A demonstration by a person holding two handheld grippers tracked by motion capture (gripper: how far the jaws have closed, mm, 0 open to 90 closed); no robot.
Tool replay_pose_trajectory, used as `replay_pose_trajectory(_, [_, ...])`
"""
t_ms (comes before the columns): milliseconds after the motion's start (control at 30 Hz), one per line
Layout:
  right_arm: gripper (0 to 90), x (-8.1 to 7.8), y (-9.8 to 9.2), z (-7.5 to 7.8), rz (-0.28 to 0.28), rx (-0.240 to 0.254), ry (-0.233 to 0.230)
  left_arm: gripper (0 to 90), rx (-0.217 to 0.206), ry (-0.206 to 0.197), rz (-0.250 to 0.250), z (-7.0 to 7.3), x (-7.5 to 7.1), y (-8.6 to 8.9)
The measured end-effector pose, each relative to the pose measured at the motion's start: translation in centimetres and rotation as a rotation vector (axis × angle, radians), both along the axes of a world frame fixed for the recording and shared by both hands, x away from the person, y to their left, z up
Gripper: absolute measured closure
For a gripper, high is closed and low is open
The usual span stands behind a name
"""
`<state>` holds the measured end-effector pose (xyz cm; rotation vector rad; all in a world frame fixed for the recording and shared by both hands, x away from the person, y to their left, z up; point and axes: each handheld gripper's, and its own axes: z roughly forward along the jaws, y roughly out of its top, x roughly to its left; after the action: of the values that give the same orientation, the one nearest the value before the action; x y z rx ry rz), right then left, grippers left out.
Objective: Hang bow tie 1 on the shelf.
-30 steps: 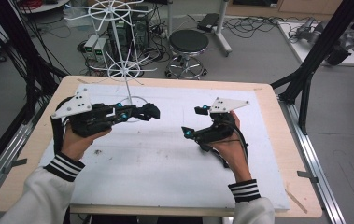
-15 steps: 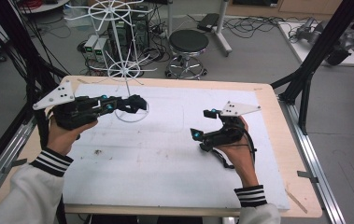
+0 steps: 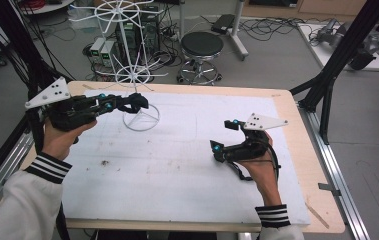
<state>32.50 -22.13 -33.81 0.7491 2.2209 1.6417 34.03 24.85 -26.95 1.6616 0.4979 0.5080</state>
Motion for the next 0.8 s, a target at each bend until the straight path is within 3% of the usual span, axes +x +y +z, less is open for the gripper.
replay_pose_trajectory(67, [11.0,-0.1,-0.3,-0.1,-0.004,-0.001,0.005,82.3,0.017,0.003,0.007,0.1,0.3,0.0])
replay_pose_trajectory(500, [11.0,-0.4,-0.8,0.0,-0.007,0.009,-0.002,82.3,0.028,0.041,0.031,1.0,1.9,0.1])
replay_pose_trajectory(800, [11.0,-0.4,-0.9,0.0,-0.011,0.008,0.001,82.3,0.099,0.080,0.029,2.0,3.2,-0.5])
